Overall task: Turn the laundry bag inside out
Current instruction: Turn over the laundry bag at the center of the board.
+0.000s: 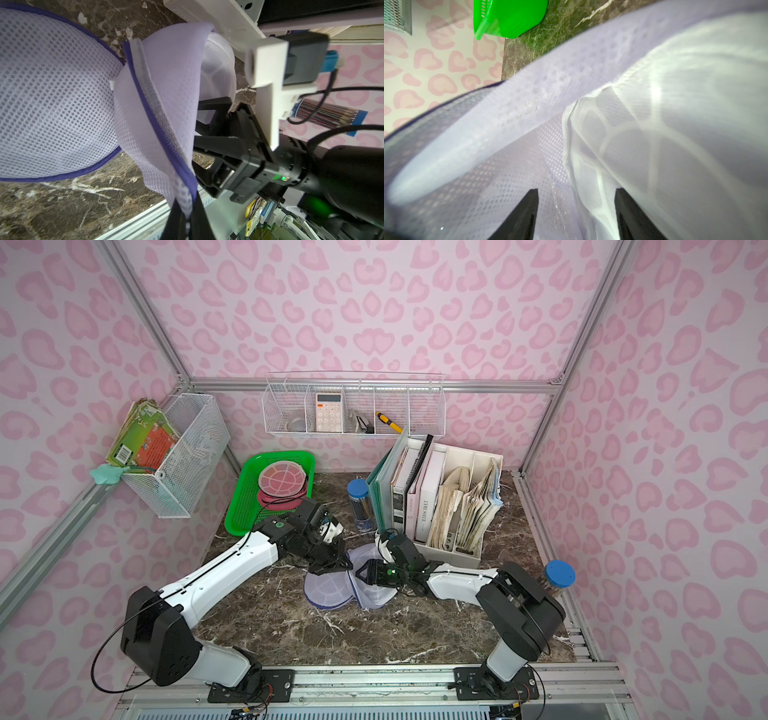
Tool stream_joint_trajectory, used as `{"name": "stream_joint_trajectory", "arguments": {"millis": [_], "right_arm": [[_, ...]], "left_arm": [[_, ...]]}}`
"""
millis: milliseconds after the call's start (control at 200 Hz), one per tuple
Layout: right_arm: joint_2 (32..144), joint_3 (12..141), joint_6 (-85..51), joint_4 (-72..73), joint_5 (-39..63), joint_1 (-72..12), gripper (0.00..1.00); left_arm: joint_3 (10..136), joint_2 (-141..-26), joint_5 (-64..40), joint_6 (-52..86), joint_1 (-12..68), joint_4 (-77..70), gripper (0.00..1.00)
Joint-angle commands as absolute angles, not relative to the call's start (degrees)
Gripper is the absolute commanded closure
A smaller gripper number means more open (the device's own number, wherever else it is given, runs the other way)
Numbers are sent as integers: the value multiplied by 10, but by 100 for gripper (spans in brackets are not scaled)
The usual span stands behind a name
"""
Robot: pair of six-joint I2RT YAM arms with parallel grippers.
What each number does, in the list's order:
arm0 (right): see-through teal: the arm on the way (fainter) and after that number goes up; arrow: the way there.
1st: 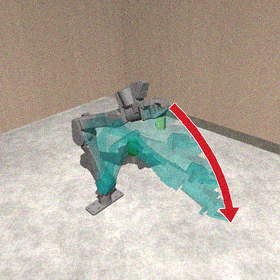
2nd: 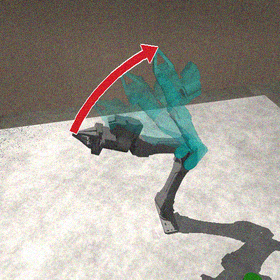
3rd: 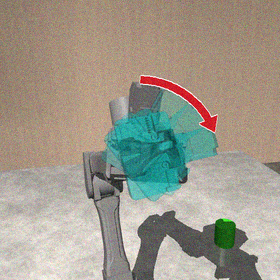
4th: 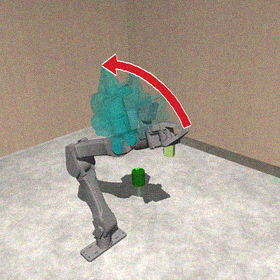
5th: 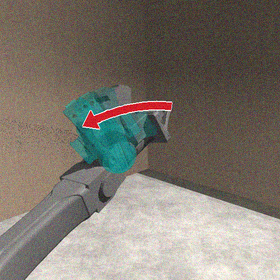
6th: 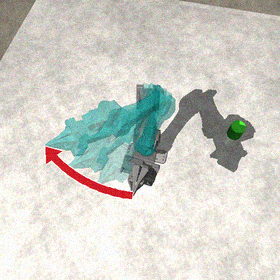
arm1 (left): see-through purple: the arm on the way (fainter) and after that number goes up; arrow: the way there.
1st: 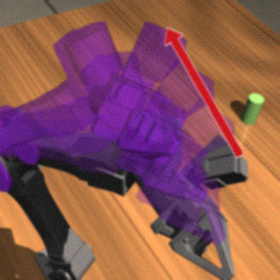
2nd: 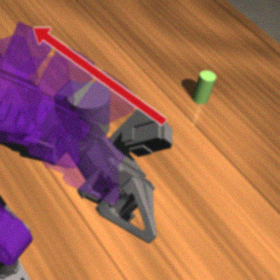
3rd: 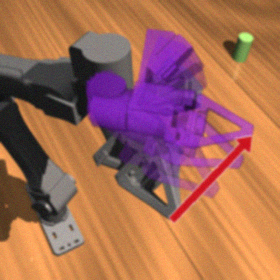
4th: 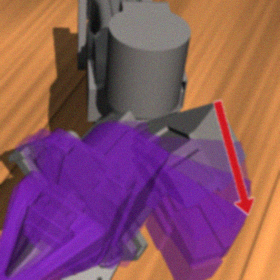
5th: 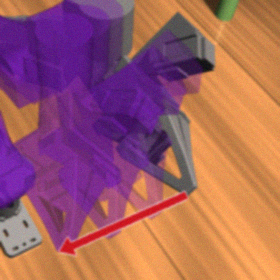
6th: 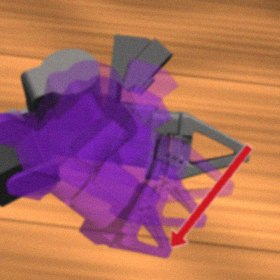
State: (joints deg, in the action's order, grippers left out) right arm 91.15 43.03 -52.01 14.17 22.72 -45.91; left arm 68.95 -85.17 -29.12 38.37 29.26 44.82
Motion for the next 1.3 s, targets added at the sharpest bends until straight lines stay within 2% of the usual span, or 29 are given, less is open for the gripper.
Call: {"name": "stream_joint_trajectory", "arguments": {"millis": [0,35,60,145,210,500,685,800,855,940,995,1080,1295], "right_arm": [[875,424,-505,84,193,-458,36],[857,422,-501,67,180,-458,35],[845,421,-498,56,169,-458,34],[806,423,-482,18,136,-461,29],[786,437,-464,-12,115,-469,29],[838,584,-421,-161,5,-544,24],[886,631,-423,-205,0,-549,26],[907,639,-422,-210,-4,-546,36],[911,642,-423,-206,-4,-542,44],[911,651,-423,-207,-6,-537,65],[904,652,-425,-210,-14,-535,81],[886,637,-430,-208,-14,-528,100],[837,586,-442,-175,1,-513,100]], "left_arm": [[689,-861,-309,372,293,431,88],[691,-864,-309,372,292,429,69],[694,-864,-305,374,293,428,60],[694,-850,-292,377,292,417,44],[698,-839,-287,375,284,418,36],[662,-772,-297,373,205,423,37],[590,-739,-310,395,173,385,42],[555,-740,-312,420,172,349,47],[535,-742,-317,441,172,323,50],[508,-747,-313,482,172,288,55],[497,-752,-311,501,172,267,57],[485,-761,-312,527,172,235,57],[443,-791,-343,605,173,101,52]]}}
